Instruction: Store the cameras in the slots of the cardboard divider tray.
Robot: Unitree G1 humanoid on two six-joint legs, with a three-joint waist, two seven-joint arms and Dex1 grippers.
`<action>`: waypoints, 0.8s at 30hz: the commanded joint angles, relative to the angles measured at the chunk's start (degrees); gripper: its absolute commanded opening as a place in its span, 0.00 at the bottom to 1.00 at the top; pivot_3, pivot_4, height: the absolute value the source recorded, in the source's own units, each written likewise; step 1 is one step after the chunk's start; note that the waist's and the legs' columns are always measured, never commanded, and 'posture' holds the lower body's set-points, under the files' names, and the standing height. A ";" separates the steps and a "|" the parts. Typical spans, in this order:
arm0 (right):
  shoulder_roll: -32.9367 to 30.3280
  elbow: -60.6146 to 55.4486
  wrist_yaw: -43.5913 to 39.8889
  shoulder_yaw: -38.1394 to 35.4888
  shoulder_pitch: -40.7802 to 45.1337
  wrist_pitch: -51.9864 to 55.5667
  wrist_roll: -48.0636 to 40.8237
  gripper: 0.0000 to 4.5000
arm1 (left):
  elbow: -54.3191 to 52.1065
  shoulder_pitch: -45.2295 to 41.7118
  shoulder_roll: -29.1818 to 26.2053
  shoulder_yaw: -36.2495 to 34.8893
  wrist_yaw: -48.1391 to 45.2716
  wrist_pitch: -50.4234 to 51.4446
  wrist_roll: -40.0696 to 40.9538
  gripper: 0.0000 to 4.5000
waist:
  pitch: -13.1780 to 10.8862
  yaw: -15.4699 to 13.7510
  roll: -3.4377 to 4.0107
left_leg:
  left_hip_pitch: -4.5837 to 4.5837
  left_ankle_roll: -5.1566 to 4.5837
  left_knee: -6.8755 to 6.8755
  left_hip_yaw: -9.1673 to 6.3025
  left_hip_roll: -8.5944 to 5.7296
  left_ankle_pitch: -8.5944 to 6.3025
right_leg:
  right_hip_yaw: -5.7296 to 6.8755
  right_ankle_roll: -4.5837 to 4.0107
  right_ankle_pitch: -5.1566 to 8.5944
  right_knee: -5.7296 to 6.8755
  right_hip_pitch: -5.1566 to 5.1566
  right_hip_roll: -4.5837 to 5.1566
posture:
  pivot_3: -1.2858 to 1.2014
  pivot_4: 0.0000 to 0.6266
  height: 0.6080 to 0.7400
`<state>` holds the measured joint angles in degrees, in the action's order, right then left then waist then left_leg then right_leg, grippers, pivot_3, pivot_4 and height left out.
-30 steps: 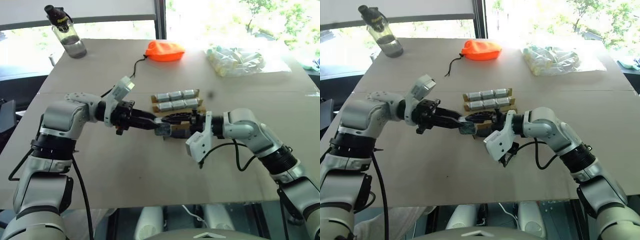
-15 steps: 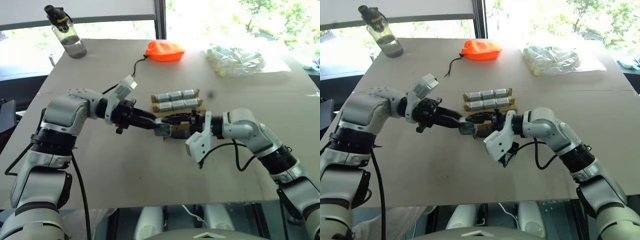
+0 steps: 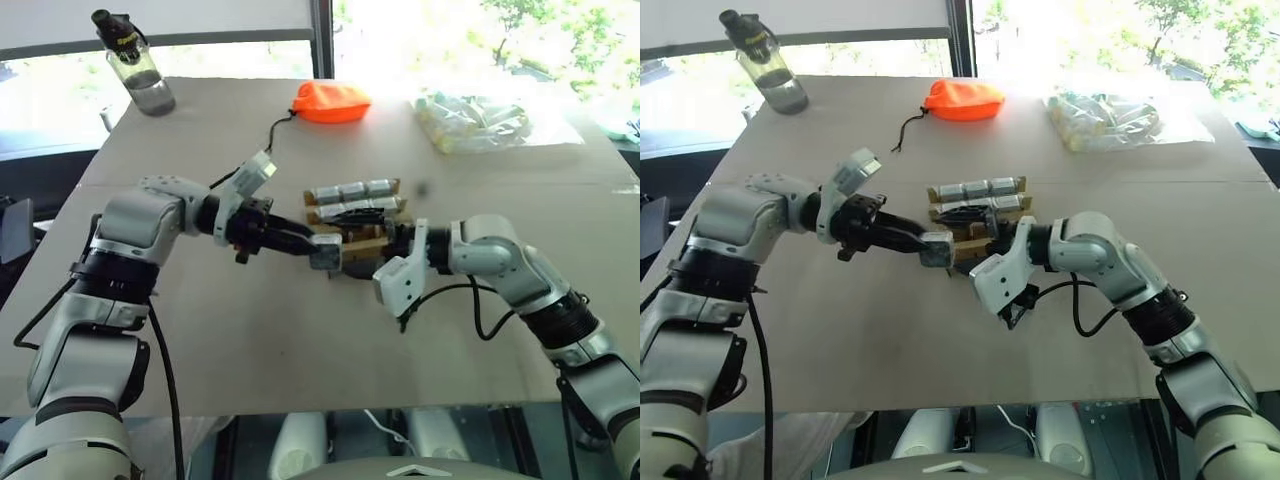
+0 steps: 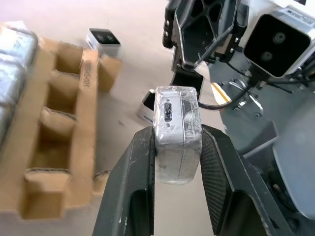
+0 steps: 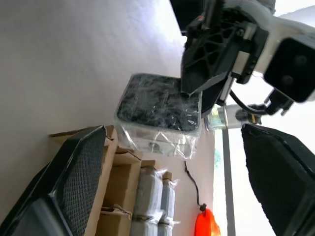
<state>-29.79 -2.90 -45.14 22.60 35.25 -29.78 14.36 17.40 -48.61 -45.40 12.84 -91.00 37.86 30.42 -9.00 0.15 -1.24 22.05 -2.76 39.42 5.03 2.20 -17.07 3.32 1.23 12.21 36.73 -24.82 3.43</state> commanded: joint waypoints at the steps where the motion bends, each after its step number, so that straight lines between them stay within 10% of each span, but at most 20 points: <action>1: -2.97 -5.79 -2.73 -6.28 -7.67 11.46 -12.30 0.99 | 3.81 -2.52 2.89 -4.59 3.57 -7.42 -2.17 0.16 | -0.01 -0.40 -0.02 | 0.02 0.00 -0.01 -0.02 -0.02 0.00 | 0.01 0.00 0.00 -0.01 0.00 0.05 | 0.52 0.24 1.00; 13: -12.67 -28.83 -3.77 -32.67 -37.30 53.12 -55.53 0.99 | 9.53 -1.72 7.74 -5.67 8.12 -23.51 -10.97 0.16 | -0.01 -1.04 -0.03 | 0.00 -0.02 0.00 -0.07 -0.05 -0.01 | 0.06 0.00 -0.01 -0.01 0.07 0.03 | 0.52 0.24 1.00; 24: -13.97 -26.06 -15.46 -51.80 -51.38 53.68 -66.34 0.99 | 6.30 1.95 9.79 -5.17 12.53 -25.44 -14.04 0.16 | 0.01 -1.01 -0.07 | -0.12 -0.30 0.02 -0.09 -0.06 -0.17 | -0.01 0.01 -0.01 -0.01 0.18 -0.03 | 0.52 0.24 1.00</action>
<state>-43.56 -28.37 -57.86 -25.82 -15.32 25.35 -50.16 26.50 -46.43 -35.49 8.91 -79.53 13.06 16.81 -9.00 -0.86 -1.32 21.94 -3.06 39.43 4.91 2.16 -17.23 3.33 1.24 12.20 36.72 -24.64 3.39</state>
